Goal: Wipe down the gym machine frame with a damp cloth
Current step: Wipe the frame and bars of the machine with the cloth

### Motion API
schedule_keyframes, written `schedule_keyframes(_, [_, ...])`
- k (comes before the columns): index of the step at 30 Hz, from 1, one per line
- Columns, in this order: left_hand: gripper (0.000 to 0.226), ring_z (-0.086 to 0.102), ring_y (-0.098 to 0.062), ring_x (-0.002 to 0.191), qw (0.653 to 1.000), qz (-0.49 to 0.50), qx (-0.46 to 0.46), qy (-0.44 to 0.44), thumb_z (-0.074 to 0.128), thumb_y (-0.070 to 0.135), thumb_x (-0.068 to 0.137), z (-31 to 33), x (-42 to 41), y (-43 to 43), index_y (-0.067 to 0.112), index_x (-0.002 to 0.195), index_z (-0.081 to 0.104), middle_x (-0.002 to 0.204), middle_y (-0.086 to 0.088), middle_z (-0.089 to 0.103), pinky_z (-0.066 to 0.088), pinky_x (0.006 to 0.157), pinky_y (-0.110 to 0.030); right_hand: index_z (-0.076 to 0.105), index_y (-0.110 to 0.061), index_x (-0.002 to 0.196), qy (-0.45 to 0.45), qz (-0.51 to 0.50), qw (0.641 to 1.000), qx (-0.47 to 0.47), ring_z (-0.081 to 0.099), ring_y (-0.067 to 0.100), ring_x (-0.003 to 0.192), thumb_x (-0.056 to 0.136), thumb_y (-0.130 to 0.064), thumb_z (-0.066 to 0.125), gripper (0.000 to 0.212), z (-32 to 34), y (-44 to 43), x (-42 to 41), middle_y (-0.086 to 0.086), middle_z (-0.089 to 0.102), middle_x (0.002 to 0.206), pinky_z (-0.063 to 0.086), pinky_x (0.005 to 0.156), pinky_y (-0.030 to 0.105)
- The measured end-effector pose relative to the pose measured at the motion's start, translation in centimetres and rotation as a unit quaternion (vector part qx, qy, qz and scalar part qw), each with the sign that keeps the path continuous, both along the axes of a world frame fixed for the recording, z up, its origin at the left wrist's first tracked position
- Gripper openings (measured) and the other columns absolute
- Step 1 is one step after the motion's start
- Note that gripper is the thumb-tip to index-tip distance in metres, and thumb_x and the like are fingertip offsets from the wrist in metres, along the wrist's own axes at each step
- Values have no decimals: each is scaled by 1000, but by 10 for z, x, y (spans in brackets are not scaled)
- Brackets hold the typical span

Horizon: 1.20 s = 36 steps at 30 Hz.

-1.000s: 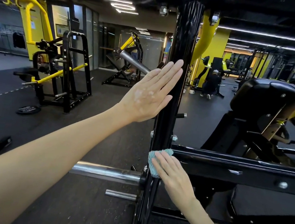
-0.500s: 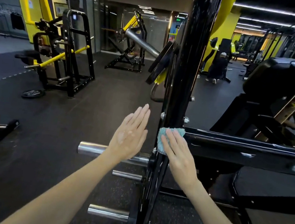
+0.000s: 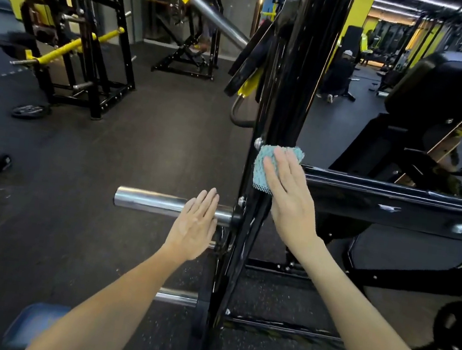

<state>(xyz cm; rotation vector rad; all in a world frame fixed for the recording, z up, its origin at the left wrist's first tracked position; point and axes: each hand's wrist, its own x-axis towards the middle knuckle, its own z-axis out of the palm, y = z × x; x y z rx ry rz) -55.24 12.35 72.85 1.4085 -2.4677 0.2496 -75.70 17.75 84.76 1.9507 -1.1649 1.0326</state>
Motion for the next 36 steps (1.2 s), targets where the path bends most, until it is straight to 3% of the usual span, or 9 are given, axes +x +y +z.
schedule_keyframes(4, [59, 33, -30, 145, 1000, 5, -19, 14, 22, 32, 102, -6, -3, 3, 0, 150, 35, 157, -15, 34, 26, 119, -42, 41, 1, 142, 52, 18, 997, 55, 34, 32, 141, 101, 3, 43, 40, -67, 8, -6, 16, 37, 150, 36, 112, 51])
schedule_keyframes(9, [61, 26, -30, 149, 1000, 4, -22, 21, 18, 33, 102, -16, -1, 3, 0, 153, 27, 160, -15, 27, 28, 120, -44, 34, -8, 145, 110, -56, 983, 139, 30, 27, 140, 72, 24, 58, 83, -128, 31, -11, 8, 30, 152, 29, 115, 49])
schedule_keyframes(13, [63, 20, -30, 150, 999, 19, -41, 22, 20, 33, 102, -23, -5, 3, -1, 155, 21, 163, -15, 20, 22, 121, -44, 39, -7, 144, 138, -62, 982, 112, 36, 27, 137, 85, 14, 32, 62, -96, 27, -8, 11, 40, 150, 29, 110, 44])
schedule_keyframes(18, [71, 2, -30, 153, 999, 25, -38, -3, 31, 33, 101, -26, -7, 6, 1, 156, 0, 165, -15, 2, 8, 125, -44, 51, 1, 136, 41, -39, 998, 21, 43, 35, 134, 104, 5, 27, 40, -43, 8, 2, 21, 50, 142, 35, 109, 46])
schedule_keyframes(23, [64, 20, -31, 150, 997, 31, -64, 29, 28, 35, 102, -26, -12, 8, -2, 154, 23, 161, -16, 24, 22, 121, -47, 41, -2, 141, 24, 6, 999, 36, 39, 35, 138, 102, 6, 40, 40, -103, 4, -5, 20, 44, 146, 35, 113, 49])
schedule_keyframes(26, [59, 29, -32, 146, 995, 24, -88, 49, 31, 34, 105, -30, -12, 7, -2, 151, 31, 155, -17, 36, 24, 120, -47, 29, -7, 148, 115, -13, 986, 116, 22, 24, 146, 89, 9, 39, 62, -155, 19, -14, 9, 31, 154, 19, 119, 41])
schedule_keyframes(28, [56, 35, -34, 142, 992, 20, -113, 52, 30, 34, 106, -34, -11, 4, -3, 147, 37, 149, -18, 43, 25, 119, -47, 32, -9, 147, 150, -30, 980, 125, 24, 21, 145, 85, 9, 34, 64, -166, 24, -16, 8, 36, 153, 14, 118, 39])
schedule_keyframes(32, [50, 44, -37, 133, 982, 23, -155, 107, 31, 30, 105, -38, -18, 0, -4, 139, 47, 138, -19, 51, 30, 115, -48, 45, -5, 139, 115, -17, 989, 88, 40, 26, 135, 102, 4, 13, 50, -122, 17, -13, 13, 52, 143, 26, 111, 42])
schedule_keyframes(36, [44, 48, -35, 125, 967, 8, -192, 167, 36, 27, 103, -43, -22, -8, -3, 131, 53, 129, -16, 55, 31, 113, -46, 55, 5, 133, 66, 11, 998, -23, 40, 36, 135, 99, 8, 38, 38, -68, -5, -10, 23, 50, 142, 29, 111, 45])
